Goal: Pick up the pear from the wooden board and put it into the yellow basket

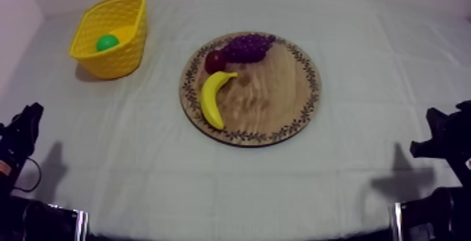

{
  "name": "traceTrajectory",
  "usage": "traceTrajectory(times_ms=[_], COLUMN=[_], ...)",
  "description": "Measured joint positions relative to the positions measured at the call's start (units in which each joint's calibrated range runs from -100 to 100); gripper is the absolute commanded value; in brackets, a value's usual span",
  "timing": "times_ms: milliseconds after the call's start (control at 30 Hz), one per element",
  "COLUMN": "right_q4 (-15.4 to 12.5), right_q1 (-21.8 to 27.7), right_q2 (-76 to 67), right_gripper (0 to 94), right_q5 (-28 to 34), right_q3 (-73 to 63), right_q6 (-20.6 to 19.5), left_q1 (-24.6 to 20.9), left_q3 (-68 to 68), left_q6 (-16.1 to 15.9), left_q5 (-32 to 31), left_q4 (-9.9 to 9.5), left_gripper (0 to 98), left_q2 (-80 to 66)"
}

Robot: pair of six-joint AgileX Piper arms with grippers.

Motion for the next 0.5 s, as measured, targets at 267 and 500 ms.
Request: traceTrajectory(times_ms=[267,500], right_q4=[0.0,0.0], right_q1=[0.0,0.03], right_q2=[0.0,0.0], right_gripper=[0.3,0.3], right_q5=[0.0,0.0], right_q3=[0.0,0.0], right_q6=[0.0,0.0], left_q1=[-0.19,0.44], left_q3=[-0.24,0.2], left_q6=[-14.32,-25.53], left_q5=[11.94,11.25], left_q4=[10.84,11.44], left_gripper=[0.0,0.0], left_q2=[-5.69,-9.1])
